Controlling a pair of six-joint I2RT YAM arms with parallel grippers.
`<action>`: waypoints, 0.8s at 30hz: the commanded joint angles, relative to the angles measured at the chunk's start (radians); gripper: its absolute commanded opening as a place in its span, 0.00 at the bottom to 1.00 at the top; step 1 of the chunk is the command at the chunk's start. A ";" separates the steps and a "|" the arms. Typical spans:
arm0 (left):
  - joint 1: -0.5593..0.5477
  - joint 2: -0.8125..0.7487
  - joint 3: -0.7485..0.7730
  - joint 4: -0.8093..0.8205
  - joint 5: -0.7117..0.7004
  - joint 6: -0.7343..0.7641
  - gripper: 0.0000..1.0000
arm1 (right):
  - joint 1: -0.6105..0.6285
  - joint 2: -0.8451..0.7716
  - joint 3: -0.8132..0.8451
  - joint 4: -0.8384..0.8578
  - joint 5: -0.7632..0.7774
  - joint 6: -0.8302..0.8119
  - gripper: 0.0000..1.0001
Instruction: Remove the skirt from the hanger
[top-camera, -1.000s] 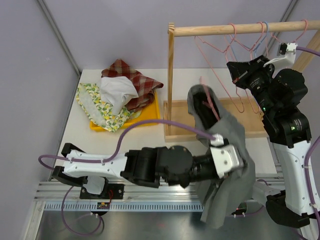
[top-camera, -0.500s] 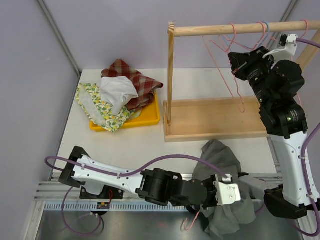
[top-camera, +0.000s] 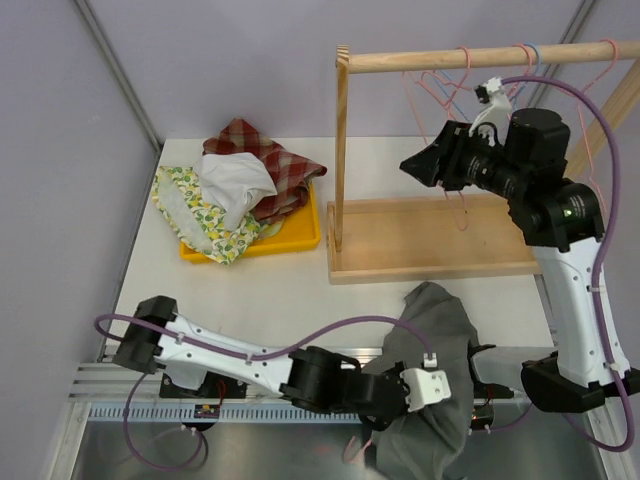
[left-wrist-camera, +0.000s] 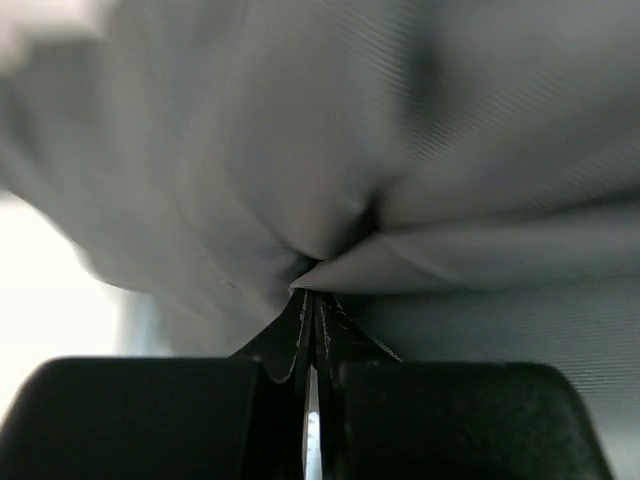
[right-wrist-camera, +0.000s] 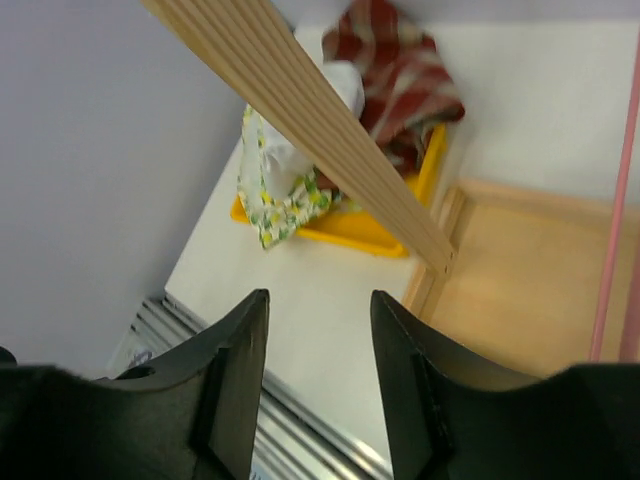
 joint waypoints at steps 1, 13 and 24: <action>0.003 0.155 -0.086 -0.071 0.093 -0.167 0.00 | 0.000 -0.001 -0.051 -0.109 -0.078 -0.083 0.54; 0.001 0.068 -0.002 -0.190 -0.116 -0.368 0.99 | 0.000 -0.058 -0.085 -0.075 -0.064 -0.081 0.65; -0.023 -0.427 -0.288 -0.371 -0.423 -0.789 0.99 | 0.002 -0.090 -0.205 -0.020 -0.090 -0.066 0.70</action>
